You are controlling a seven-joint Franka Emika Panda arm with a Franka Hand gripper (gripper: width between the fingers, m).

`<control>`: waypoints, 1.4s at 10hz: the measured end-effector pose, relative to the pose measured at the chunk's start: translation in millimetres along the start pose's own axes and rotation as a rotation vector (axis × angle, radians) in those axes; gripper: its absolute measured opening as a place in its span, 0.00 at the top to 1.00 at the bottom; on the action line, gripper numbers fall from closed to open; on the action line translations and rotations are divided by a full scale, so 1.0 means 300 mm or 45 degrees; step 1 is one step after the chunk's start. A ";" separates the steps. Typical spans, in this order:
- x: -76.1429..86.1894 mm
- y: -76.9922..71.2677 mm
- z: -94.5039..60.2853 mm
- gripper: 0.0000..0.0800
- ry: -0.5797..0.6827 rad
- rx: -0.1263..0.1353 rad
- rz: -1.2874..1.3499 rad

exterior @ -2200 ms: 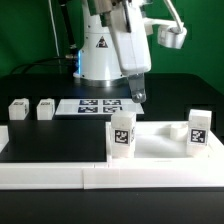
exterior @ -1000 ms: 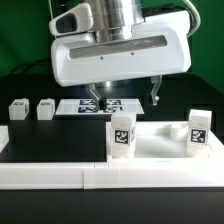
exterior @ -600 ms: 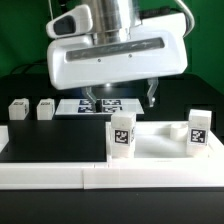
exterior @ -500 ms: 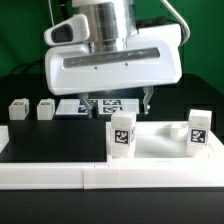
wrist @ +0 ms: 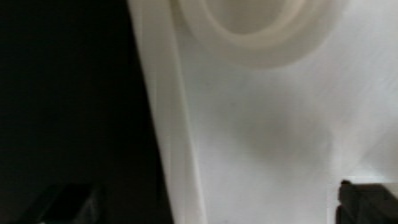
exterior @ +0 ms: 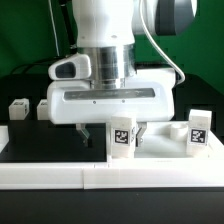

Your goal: Assemble square table

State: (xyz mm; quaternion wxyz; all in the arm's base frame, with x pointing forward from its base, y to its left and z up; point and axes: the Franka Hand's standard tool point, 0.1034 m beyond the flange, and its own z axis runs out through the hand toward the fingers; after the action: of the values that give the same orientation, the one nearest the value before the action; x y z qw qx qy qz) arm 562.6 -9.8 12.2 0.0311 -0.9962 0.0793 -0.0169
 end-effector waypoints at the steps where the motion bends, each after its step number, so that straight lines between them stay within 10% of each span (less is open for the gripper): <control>1: -0.005 0.003 0.011 0.19 -0.007 -0.001 0.003; 3: -0.005 0.004 0.011 0.19 -0.007 -0.002 0.002; 5: -0.005 0.005 0.011 0.51 -0.007 -0.002 0.002; 6: -0.005 0.005 0.011 0.51 -0.007 -0.002 0.002; 8: -0.005 0.017 0.011 0.90 -0.006 -0.008 0.004; 14: -0.006 0.022 0.011 0.93 -0.008 -0.018 -0.015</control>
Offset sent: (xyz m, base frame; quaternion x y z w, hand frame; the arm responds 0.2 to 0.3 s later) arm 0.0000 0.0000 0.0000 0.0000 0.0000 0.0000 1.0000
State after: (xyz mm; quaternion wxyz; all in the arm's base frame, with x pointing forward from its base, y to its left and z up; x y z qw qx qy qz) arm 559.9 -15.9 8.4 0.0243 -0.9969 0.0734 -0.0132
